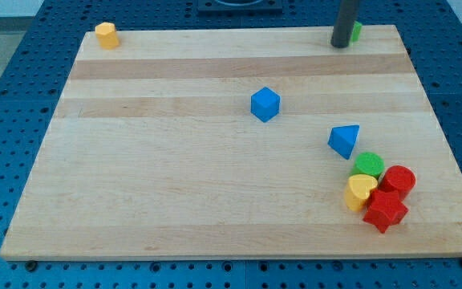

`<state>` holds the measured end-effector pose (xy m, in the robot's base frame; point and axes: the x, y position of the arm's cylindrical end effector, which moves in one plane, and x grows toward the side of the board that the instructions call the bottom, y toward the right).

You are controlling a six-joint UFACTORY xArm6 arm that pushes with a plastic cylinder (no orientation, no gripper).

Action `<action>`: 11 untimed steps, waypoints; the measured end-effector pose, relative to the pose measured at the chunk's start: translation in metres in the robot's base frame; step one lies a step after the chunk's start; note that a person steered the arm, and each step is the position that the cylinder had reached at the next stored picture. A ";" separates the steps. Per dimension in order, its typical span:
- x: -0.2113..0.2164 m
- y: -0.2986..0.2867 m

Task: Push the yellow hexagon to the top center of the board

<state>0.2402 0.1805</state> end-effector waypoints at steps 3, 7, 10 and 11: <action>0.060 -0.064; 0.074 -0.063; 0.113 -0.044; 0.065 -0.078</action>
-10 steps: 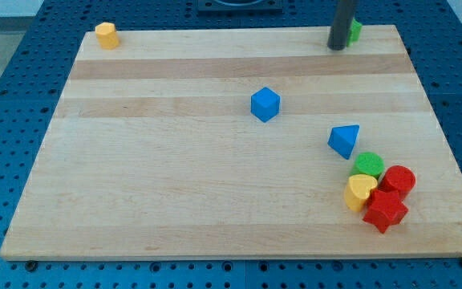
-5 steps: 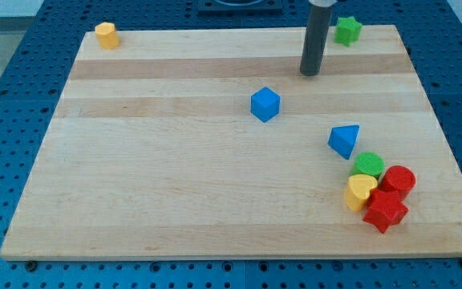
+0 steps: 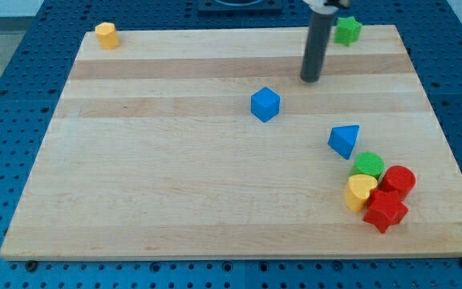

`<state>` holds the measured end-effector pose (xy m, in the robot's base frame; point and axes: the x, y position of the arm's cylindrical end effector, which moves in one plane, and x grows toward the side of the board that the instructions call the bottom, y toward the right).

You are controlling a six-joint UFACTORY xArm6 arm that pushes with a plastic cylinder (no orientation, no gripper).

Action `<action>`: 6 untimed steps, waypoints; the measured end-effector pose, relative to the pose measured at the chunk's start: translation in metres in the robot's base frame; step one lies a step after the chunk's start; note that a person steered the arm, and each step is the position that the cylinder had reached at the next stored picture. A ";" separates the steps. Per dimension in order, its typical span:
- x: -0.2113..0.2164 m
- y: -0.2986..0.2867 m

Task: Push the yellow hexagon to the top center of the board

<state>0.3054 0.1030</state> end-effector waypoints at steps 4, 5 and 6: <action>-0.003 -0.367; -0.023 -0.407; -0.045 -0.408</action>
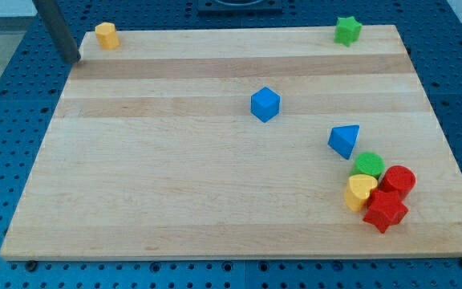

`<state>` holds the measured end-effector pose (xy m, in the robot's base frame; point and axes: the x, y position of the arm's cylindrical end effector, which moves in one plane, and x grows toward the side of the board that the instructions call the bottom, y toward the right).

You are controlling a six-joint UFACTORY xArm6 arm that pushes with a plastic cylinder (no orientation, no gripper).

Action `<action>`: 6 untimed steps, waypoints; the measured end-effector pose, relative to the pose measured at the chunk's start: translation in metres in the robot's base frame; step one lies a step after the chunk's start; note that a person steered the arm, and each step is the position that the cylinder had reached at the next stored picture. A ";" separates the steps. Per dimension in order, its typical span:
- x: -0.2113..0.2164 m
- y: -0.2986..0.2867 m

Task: Push the yellow hexagon to the top center of the board

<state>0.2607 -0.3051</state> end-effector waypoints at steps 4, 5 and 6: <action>-0.061 0.042; -0.061 0.058; -0.057 0.060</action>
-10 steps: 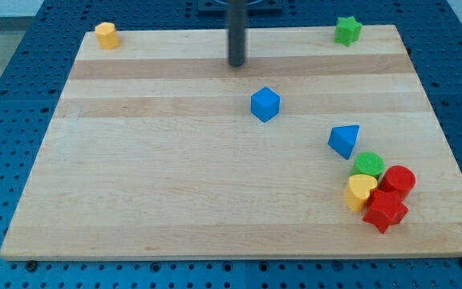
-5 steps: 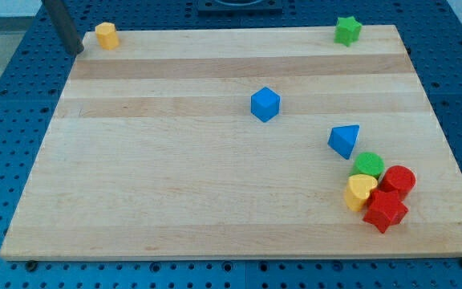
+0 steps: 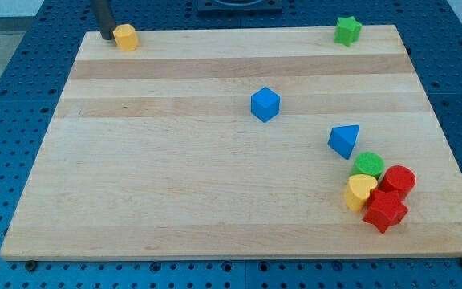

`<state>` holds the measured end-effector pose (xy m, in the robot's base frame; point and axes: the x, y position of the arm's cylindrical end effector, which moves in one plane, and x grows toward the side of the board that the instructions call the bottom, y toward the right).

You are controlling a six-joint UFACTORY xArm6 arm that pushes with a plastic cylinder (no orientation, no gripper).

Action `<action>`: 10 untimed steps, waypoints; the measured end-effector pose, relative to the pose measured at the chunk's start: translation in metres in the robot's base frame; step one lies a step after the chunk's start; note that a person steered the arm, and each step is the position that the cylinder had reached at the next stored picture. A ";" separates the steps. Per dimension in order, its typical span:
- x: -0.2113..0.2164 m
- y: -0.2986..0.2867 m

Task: Push the yellow hexagon to the top center of the board

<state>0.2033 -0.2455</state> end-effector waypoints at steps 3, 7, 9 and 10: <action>0.016 -0.016; 0.020 0.053; 0.012 0.067; 0.012 0.093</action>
<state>0.2156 -0.1527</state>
